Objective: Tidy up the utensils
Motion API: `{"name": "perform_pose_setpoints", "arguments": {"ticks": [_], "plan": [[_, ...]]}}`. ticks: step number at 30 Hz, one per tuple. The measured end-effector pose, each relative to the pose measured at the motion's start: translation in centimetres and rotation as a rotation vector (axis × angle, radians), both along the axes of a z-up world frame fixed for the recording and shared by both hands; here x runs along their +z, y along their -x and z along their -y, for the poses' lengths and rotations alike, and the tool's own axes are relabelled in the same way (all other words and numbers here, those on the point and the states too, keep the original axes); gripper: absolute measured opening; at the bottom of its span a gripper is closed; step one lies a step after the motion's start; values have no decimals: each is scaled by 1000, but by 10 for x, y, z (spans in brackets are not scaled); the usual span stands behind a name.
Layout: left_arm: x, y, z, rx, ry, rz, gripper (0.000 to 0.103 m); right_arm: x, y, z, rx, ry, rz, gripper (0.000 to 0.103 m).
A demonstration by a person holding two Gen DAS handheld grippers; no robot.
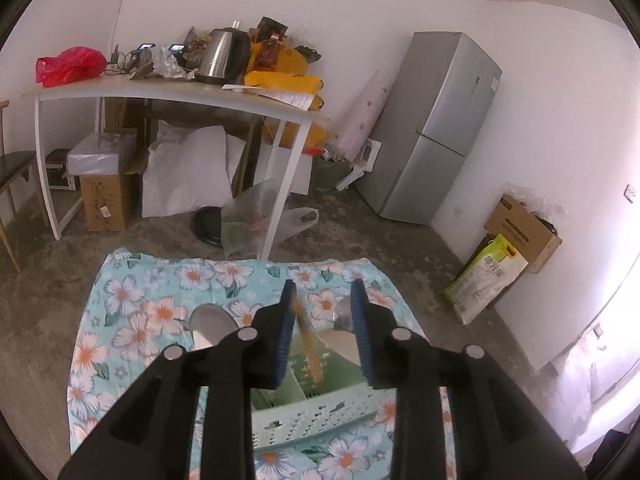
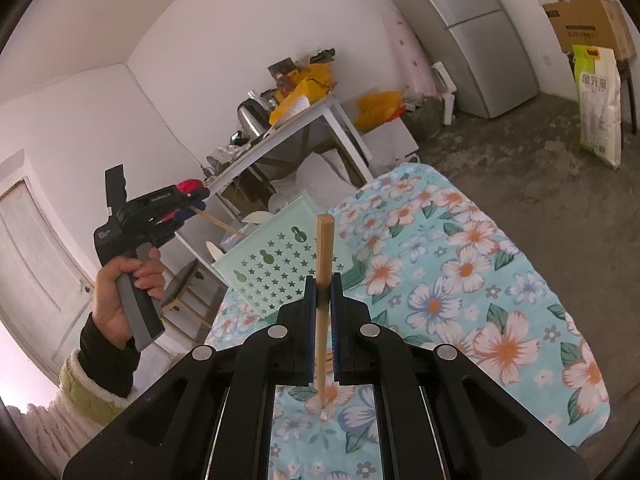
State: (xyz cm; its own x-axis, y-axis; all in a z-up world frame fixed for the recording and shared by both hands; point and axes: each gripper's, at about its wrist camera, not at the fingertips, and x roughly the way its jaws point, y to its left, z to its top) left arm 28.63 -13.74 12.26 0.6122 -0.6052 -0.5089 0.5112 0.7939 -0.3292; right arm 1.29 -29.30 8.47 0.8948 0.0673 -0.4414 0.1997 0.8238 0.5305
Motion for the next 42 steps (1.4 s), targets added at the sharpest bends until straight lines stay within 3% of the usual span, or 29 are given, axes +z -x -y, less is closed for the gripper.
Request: {"name": "perform_pose_setpoints", "arguments": {"ticks": [6,14,20,24,31,42], "plan": [[8,22,-20,3,28,53,30,19,-2,-9,11,66,22,5],[13,72,-80,107,111,178,33,80,-28,-21,84,208,162,5],[-15,102,-120,178,106,165,34,133,-69,-45,152,364,304,5],[-32,111,-150,254,108,138,34,150,-108,-63,204,437,322,4],[-53,121,-193,332,95,93,34,138,-161,-93,253,558,271,4],[-55,125,-204,333,91,92,34,91,-188,-111,295,641,135,5]]}}
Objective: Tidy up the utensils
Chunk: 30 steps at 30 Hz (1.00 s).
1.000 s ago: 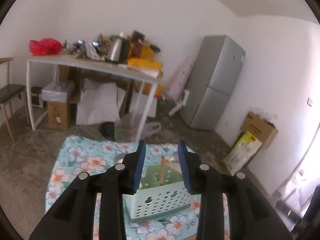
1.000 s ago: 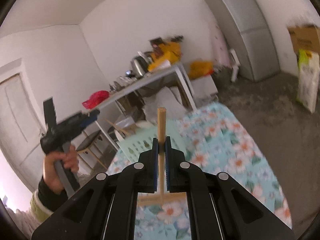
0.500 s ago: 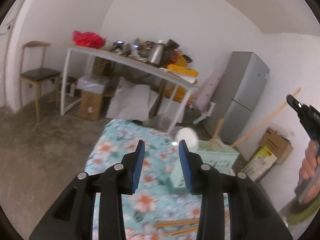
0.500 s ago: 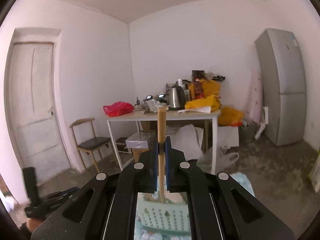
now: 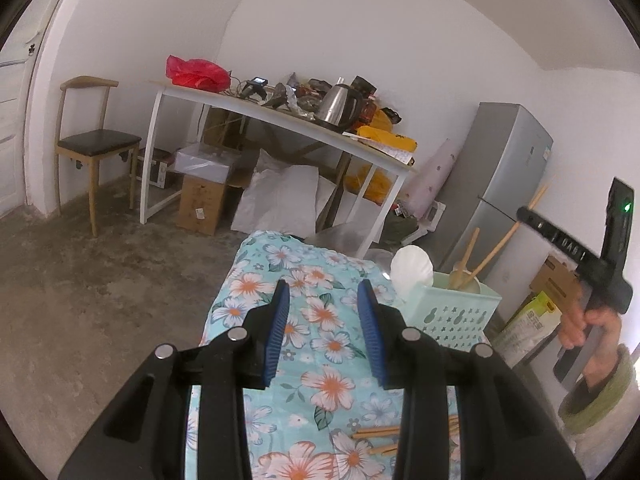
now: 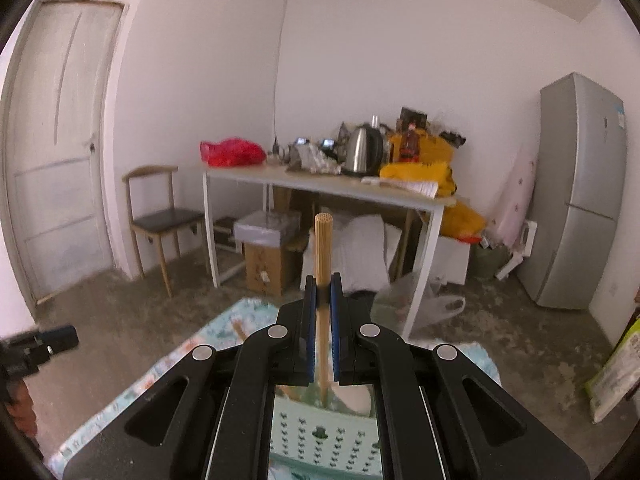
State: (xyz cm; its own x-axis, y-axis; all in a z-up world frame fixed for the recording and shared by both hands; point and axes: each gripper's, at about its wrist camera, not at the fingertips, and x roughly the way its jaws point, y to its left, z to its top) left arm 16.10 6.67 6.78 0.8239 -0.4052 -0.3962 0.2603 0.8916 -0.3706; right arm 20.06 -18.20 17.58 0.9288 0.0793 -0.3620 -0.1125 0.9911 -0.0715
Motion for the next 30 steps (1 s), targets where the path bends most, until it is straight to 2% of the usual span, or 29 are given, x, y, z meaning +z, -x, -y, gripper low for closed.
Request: {"name": "perform_pose_setpoints", "arguments": {"ticks": [4,8,13,16,17,19,25,28,29,30], "plan": [[-1,-5,7,-20,-7,-6,34,-8,2,8,-3,-40,-40,6],[-5,-10,19,-71,-23,-17,36,-12,11,21,-2,-108,-58,13],[-14,-27,52,-213,-60,-18,48,-10,31,44,27,-209,-47,23],[-20,-44,80,-320,-96,-9,54,-13,22,66,-16,-259,-78,32],[-22,-50,88,-338,-116,-9,54,-16,13,74,-27,-283,-108,36],[-28,-59,110,-388,-165,0,55,-31,-16,95,-21,-388,-247,42],[-47,-81,161,-483,-284,8,55,-81,-96,129,-26,-604,-592,44],[-56,-92,176,-481,-318,-8,55,-101,-117,128,-71,-573,-747,43],[-59,-95,181,-490,-324,-17,55,-106,-117,126,-75,-559,-780,31],[-60,-97,183,-497,-327,-18,54,-109,-118,123,-79,-537,-803,28]]}}
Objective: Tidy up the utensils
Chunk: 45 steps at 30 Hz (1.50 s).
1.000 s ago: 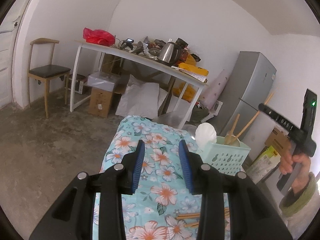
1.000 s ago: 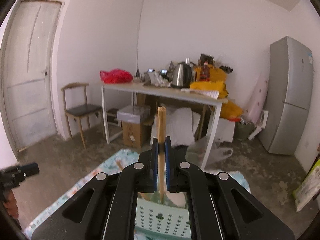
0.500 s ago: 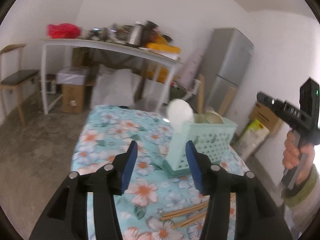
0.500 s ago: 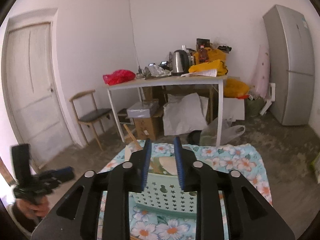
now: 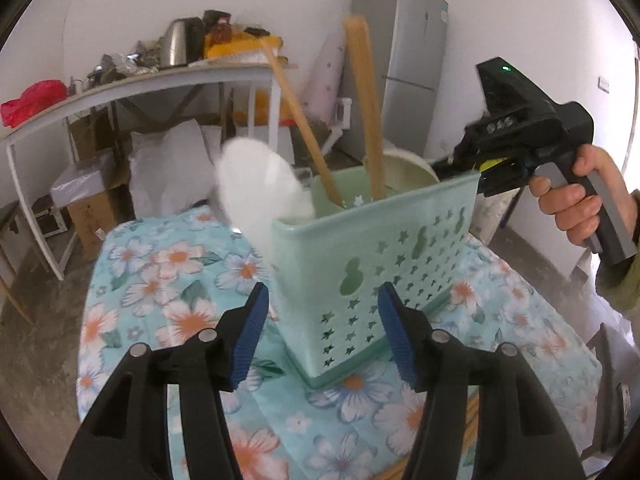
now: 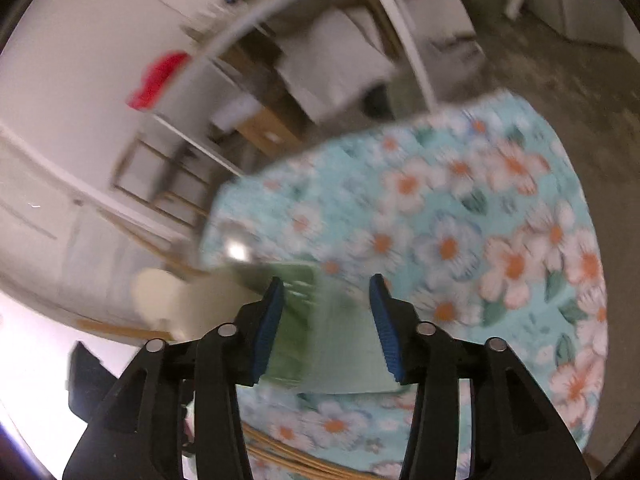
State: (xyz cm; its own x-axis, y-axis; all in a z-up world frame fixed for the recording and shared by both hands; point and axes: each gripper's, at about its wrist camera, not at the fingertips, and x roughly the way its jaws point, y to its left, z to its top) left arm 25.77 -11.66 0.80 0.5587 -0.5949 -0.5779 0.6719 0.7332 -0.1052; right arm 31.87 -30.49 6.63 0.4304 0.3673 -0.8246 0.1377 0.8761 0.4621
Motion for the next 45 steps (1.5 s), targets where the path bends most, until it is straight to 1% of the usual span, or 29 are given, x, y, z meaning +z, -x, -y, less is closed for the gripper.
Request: {"name": "perform_pose_setpoints", "arguments": {"ticks": [1,2,5,10,12,16,18,20,21,23,26,28,33,34,36,38,42,45], "plan": [[-3,-1,5,-3,-14,3,52,0,1,-3,6,28,0,23],[-5,-2,8,2,-34,13,52,1,5,-2,15,53,7,21],[-6,-1,10,-2,-20,31,52,6,17,-7,29,124,45,17],[-3,-3,13,28,-9,51,52,20,32,-14,34,212,115,16],[1,-4,15,37,-2,56,52,19,26,-7,27,218,128,15],[8,-3,17,51,0,104,51,29,26,-10,32,255,174,15],[6,-3,17,53,-4,103,51,22,19,-13,37,279,169,15],[-9,-5,21,53,-49,86,51,6,16,-20,57,353,145,13],[-15,-4,22,52,-61,92,52,1,17,-20,53,356,153,13],[-16,-1,22,47,-75,113,51,5,19,-17,46,328,153,13],[-15,-3,22,44,-79,93,51,7,19,-21,52,362,148,12],[-14,-3,21,41,-82,87,51,8,18,-21,46,356,137,13],[-8,5,15,29,-79,88,51,11,17,-16,28,299,124,20],[-7,7,15,26,-81,93,51,12,17,-16,25,296,123,23],[-5,10,14,23,-85,98,51,13,19,-14,19,292,122,25],[-3,11,11,25,-80,93,51,14,21,-14,9,292,123,29],[2,14,2,39,-45,66,51,21,31,-10,-23,278,155,35],[5,20,-7,48,-30,54,51,30,46,-2,-65,255,200,38]]}}
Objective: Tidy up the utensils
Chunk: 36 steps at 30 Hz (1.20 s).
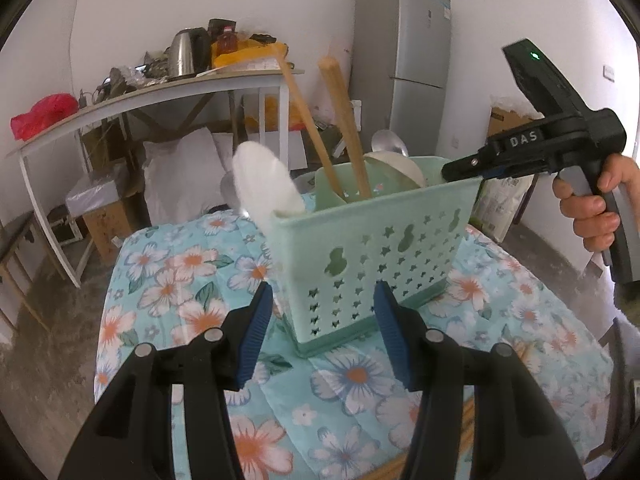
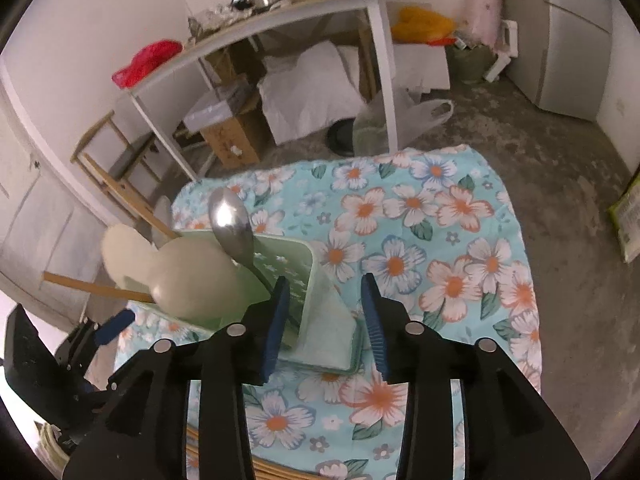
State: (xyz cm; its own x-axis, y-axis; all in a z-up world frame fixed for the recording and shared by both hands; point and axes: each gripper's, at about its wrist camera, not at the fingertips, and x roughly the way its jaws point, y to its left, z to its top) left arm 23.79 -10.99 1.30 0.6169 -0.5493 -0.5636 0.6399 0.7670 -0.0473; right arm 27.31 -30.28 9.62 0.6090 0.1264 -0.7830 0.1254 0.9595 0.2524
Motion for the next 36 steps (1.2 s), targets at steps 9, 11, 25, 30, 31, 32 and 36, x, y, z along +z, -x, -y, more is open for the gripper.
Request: {"name": "perform_pose_setpoints", "arguments": {"ticks": [9,11,25,30,31,32,36], "plan": [[9,57,-27,-47,38,-14,51,5,116,6,-103,-11,140,47],[5,75,-24,-91,26,-24,51,-12,145,4,-136,-28,126,50],[-67,159,50,-298,-416,132,48,-115,225,-29,-237,-184,3,50],[-83,162,68,-338,-537,202,35,-118,228,-25,-232,-213,20,50],[-84,162,70,-345,-552,211,32,-119,229,-22,-235,-223,21,50],[-86,162,72,-350,-565,220,31,-120,231,-21,-236,-229,22,50],[-91,161,77,-353,-610,270,21,-122,236,-13,-242,-246,25,49]]}}
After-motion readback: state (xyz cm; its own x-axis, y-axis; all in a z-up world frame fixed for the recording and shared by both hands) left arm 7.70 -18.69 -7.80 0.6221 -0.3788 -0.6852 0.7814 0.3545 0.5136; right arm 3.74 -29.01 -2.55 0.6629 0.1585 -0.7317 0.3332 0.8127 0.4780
